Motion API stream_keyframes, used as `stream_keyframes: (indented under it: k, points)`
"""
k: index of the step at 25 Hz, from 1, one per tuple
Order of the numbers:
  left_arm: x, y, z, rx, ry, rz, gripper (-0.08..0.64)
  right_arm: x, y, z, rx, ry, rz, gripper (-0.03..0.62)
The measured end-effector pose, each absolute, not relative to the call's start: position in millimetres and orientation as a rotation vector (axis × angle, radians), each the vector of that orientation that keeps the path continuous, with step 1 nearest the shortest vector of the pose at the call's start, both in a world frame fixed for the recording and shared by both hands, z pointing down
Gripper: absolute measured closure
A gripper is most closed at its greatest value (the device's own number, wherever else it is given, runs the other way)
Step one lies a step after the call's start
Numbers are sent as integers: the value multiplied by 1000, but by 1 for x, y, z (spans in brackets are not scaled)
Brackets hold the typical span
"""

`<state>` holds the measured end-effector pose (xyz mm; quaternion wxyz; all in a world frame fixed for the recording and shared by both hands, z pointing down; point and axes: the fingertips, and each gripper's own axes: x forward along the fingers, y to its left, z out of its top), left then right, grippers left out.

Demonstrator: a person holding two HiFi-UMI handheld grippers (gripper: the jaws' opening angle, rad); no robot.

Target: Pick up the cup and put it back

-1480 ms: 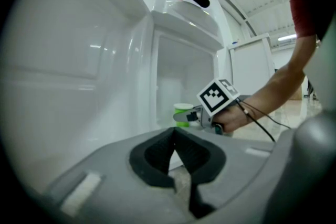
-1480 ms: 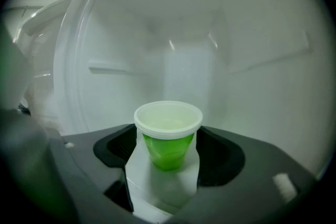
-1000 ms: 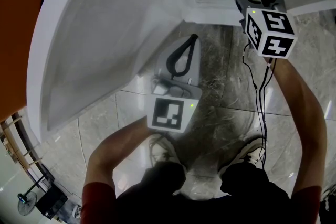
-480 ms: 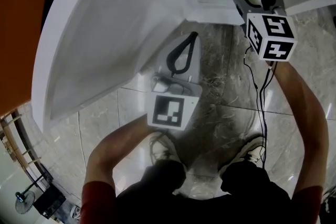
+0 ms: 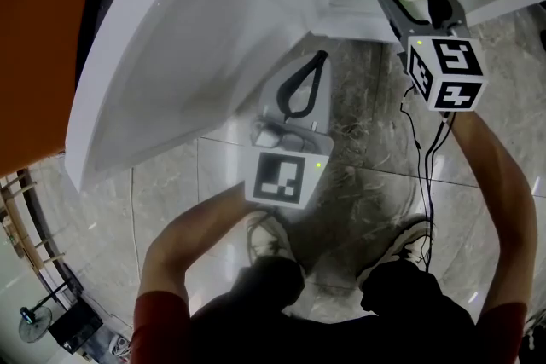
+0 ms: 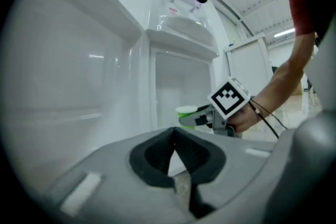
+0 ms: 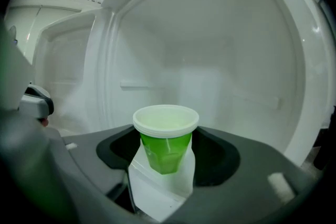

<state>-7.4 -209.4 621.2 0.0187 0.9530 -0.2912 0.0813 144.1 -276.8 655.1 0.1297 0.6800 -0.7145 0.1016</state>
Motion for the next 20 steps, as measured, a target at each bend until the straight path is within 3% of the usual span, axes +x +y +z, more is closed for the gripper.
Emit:
stream_keyframes:
  k: [20]
  points:
    - [-15,-197,605,3027,-899,239,558,105,-211,641,1803,-2190,287,287]
